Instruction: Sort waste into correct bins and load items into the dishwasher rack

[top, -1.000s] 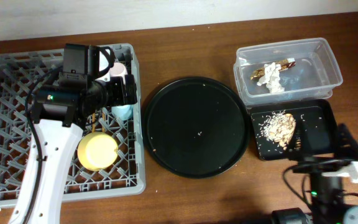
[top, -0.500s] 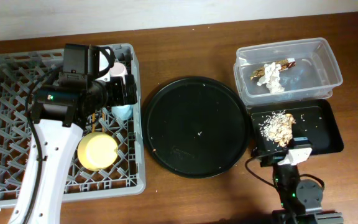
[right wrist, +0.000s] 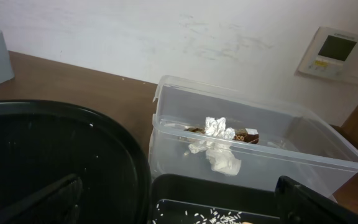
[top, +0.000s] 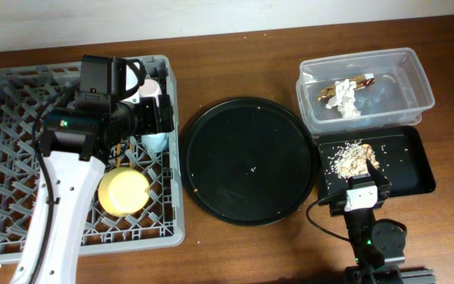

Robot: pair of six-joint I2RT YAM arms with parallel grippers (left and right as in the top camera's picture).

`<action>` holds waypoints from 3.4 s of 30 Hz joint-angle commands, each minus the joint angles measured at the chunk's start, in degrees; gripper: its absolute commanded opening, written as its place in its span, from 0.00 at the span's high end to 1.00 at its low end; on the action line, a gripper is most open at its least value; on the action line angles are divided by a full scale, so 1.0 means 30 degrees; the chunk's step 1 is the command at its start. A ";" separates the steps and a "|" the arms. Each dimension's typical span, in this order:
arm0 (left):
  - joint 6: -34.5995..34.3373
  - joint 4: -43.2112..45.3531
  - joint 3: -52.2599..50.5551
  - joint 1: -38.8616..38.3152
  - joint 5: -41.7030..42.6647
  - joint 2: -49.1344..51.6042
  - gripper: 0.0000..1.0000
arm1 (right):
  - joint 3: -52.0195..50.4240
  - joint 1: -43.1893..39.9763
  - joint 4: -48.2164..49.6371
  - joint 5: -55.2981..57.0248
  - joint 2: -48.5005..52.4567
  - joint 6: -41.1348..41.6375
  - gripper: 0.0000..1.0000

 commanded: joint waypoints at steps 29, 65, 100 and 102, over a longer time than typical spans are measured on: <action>-0.3286 0.5136 -1.9926 0.4153 -0.1792 -2.5106 0.01 | -0.0102 -0.0124 -0.0073 -0.0102 -0.0160 -0.0124 0.01; 0.3177 1.8491 -3.0330 0.4401 -0.0969 -2.8501 0.01 | -0.0102 -0.0124 -0.0073 -0.0102 -0.0160 -0.0124 0.01; 0.3177 1.8484 -3.0330 0.4401 -0.0969 -2.8501 0.01 | -0.0102 -0.0124 -0.0073 -0.0102 -0.0160 -0.0124 0.01; 0.3177 1.8484 -3.0330 0.4401 -0.0969 -2.8501 0.01 | -0.0102 -0.0124 -0.0073 -0.0102 -0.0160 -0.0124 0.01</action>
